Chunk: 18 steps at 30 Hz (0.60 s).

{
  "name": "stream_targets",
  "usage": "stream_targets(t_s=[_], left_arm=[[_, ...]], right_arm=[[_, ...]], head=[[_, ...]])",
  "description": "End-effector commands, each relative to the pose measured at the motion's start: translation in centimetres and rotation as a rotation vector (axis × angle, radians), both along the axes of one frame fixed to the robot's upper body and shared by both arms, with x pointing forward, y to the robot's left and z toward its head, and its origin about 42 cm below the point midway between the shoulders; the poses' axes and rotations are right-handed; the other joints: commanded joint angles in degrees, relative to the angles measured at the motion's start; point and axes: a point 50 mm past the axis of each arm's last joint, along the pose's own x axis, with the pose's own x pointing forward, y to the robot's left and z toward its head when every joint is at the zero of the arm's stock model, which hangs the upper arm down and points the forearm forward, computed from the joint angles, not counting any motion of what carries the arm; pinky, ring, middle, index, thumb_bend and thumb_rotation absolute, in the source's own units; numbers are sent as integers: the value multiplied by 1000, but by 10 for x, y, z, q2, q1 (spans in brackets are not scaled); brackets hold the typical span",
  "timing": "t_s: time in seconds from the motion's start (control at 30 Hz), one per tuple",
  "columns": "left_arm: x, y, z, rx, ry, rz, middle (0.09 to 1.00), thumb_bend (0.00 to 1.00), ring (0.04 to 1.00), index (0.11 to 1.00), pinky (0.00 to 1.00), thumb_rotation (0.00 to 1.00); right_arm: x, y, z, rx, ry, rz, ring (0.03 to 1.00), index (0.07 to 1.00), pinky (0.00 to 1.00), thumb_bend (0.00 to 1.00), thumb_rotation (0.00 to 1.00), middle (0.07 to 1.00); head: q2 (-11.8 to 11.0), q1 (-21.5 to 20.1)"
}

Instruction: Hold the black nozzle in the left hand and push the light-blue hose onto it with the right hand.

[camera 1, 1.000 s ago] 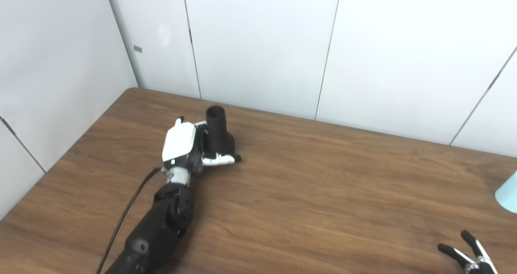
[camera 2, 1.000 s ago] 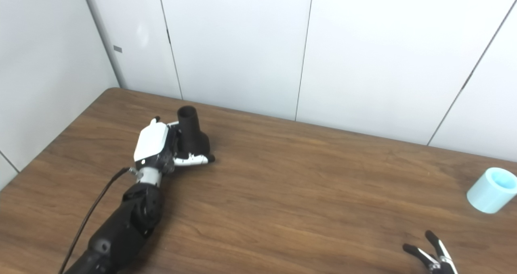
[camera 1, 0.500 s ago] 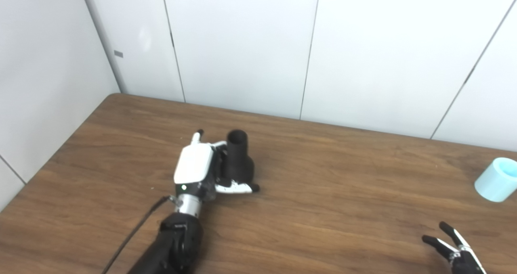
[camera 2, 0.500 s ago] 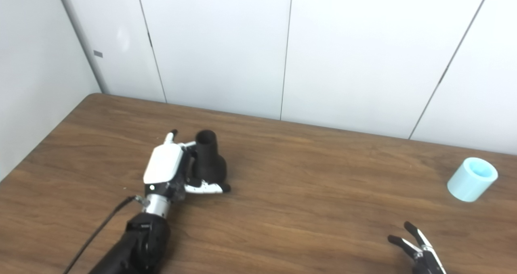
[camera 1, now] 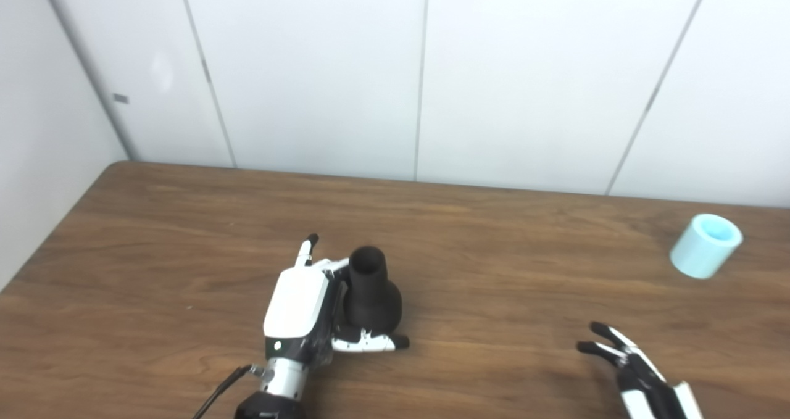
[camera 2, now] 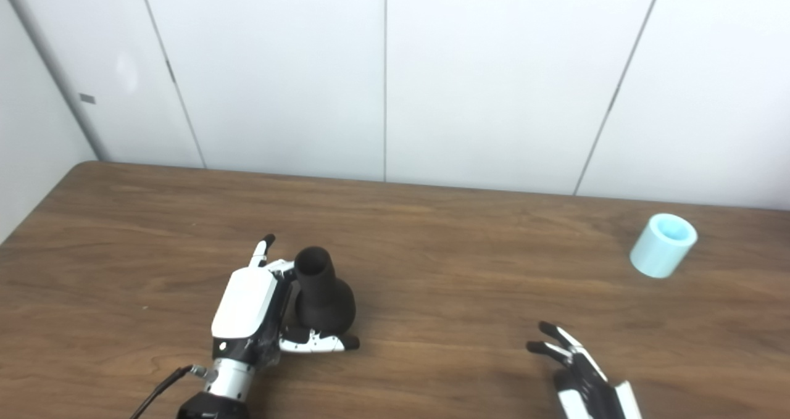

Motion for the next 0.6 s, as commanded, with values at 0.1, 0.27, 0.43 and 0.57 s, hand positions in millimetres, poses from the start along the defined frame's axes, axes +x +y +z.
stream_targets(t_s=[0.1, 0.27, 0.43, 0.57], left_arm=[[-19, -15, -18, -21, 38, -39, 450, 524, 614, 504, 1000, 0], [-30, -26, -26, -54, 79, -51, 456, 524, 613, 503, 1000, 0], [-38, -29, -33, -70, 102, -69, 436, 522, 611, 509, 1000, 0], [-40, -25, -35, -79, 114, -75, 432, 522, 606, 511, 1000, 0]], right_arm=[[-5, 21, -4, 80, 24, -16, 818, 828, 938, 462, 1000, 736], [-8, 25, -1, 90, 44, -36, 807, 825, 909, 470, 1000, 733], [-8, 28, 3, 88, 50, -58, 834, 813, 910, 443, 1000, 770], [-6, 28, 10, 113, 29, -94, 840, 823, 869, 448, 975, 820]], head=[[4, -20], [11, -45], [10, -88], [11, -104]])
